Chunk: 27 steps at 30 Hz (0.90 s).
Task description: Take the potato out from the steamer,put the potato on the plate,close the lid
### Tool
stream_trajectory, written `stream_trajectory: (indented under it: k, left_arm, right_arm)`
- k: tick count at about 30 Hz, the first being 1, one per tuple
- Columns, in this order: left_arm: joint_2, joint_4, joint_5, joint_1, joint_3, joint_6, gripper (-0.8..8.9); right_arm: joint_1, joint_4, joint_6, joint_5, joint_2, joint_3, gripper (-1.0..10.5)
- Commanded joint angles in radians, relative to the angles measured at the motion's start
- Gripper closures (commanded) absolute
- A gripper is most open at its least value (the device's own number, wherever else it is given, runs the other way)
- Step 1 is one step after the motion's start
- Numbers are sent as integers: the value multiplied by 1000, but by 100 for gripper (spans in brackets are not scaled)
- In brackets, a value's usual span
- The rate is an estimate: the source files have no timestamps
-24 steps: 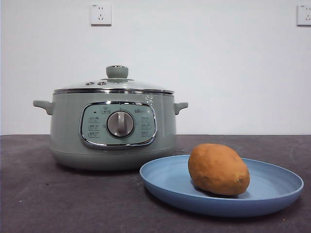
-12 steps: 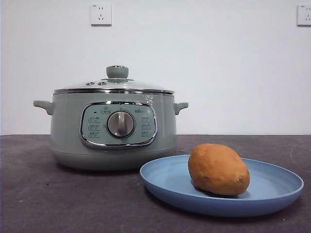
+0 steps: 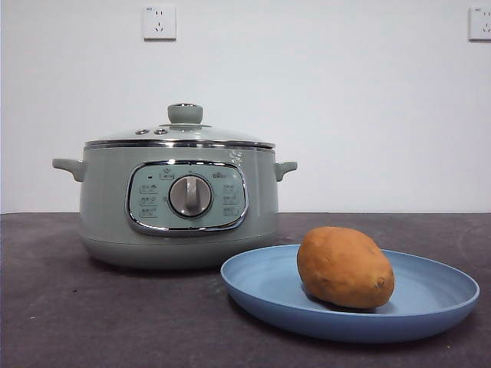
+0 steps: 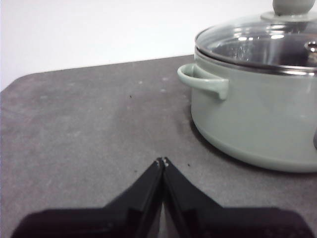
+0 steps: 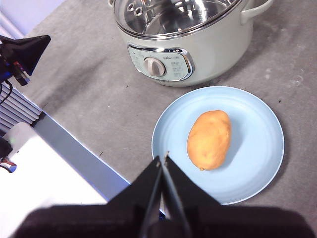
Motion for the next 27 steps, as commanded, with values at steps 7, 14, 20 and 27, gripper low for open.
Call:
stream_trajectory:
  k: [7, 14, 20, 27]
  left_arm:
    - [-3, -20, 1, 3, -16, -10, 817]
    - [-3, -20, 1, 3, -16, -10, 817]
    - [-3, -20, 1, 3, -16, -10, 817]
    - [-3, -20, 1, 3, -16, -10, 817]
  right_arm:
    - [1, 5, 6, 3, -1, 0, 946]
    - [1, 5, 6, 3, -1, 0, 946]
    - [-47, 17, -51, 110, -32, -3, 946]
    - [-299, 222, -94, 101, -167, -134, 946]
